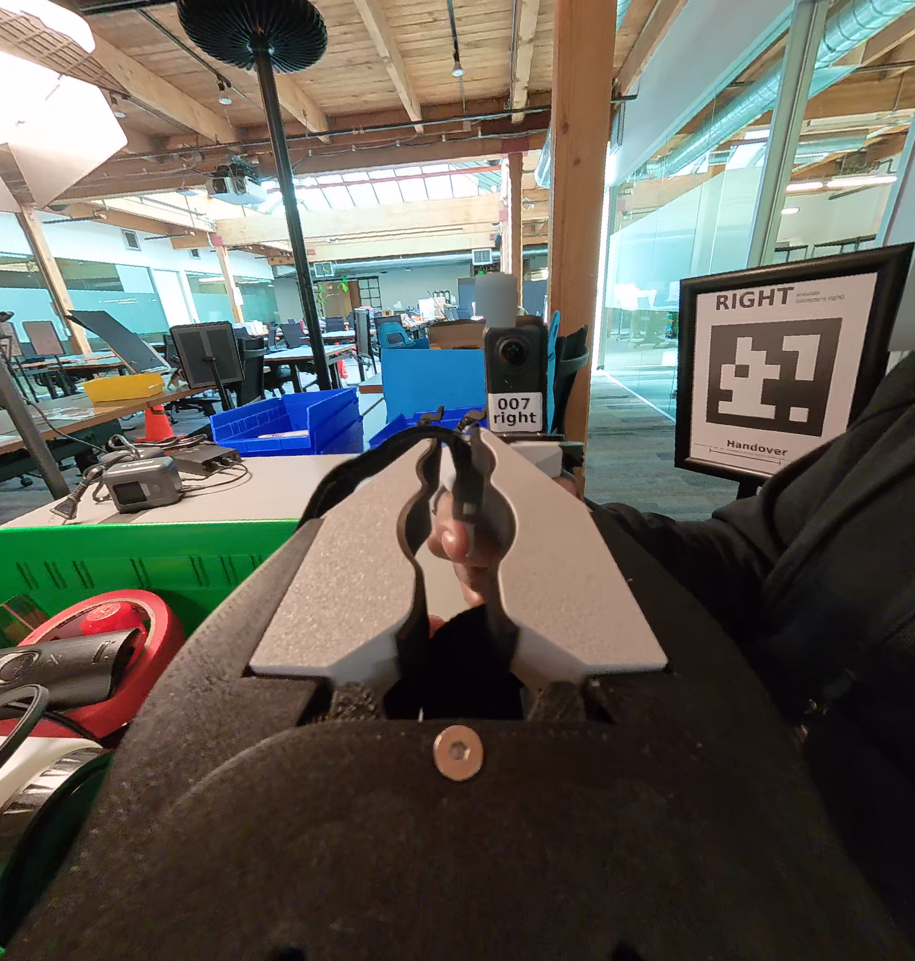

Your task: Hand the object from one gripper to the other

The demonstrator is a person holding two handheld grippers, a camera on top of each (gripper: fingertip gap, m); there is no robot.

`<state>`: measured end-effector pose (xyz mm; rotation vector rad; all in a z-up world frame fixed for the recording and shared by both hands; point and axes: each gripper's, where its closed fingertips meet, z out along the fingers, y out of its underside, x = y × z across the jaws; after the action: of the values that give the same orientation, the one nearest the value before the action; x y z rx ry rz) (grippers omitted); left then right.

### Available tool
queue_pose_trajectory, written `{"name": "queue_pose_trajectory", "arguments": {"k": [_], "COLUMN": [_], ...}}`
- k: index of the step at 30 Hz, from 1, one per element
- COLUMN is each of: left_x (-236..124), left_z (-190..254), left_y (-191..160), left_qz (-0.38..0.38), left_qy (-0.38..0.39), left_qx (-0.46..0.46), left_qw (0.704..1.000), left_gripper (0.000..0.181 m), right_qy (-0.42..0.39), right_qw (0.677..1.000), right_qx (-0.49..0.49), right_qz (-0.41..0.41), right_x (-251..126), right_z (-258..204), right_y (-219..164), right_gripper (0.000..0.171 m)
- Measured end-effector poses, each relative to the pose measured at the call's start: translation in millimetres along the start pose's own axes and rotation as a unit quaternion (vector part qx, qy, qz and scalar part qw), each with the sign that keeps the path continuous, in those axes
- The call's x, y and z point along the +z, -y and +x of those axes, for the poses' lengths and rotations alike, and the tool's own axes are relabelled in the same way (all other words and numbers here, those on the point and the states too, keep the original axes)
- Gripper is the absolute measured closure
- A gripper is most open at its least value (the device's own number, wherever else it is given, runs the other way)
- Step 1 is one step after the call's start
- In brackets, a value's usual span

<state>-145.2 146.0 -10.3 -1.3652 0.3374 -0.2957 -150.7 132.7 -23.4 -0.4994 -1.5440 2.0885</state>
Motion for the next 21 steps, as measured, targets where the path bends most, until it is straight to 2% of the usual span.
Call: {"name": "queue_pose_trajectory", "arguments": {"k": [10,13,15,17,20,21], "left_x": [-1,-1,0,1,4,4], "left_z": [3,-4,-8,-5,-3,-3], "left_y": [-2,1,3,1,-2,-3], "left_qz": [-0.008,0.006,0.013,0.008,-0.001,-0.003], "left_qy": [-0.015,0.003,0.012,0.006,0.005,0.007], "left_qx": [-0.002,-0.008,-0.015,-0.010,-0.003,-0.003], "left_qw": [1.000,1.000,1.000,1.000,1.000,1.000], "left_gripper": [0.171,0.172,0.172,0.172,0.172,0.171], "right_qy": [0.007,0.009,0.000,-0.011,-0.007,-0.009], "right_qw": [0.999,0.998,0.999,0.999,0.999,1.000], "right_qx": [0.032,0.046,0.042,0.041,0.033,0.027], "right_qz": [0.034,0.035,0.023,0.010,0.010,0.010], "right_x": [-7,-6,-4,-2,-2,-3], "right_z": [3,3,6,9,7,7], "right_y": [12,12,7,2,3,3], "right_gripper": [0.162,0.148,0.145,0.146,0.166,0.167]}}
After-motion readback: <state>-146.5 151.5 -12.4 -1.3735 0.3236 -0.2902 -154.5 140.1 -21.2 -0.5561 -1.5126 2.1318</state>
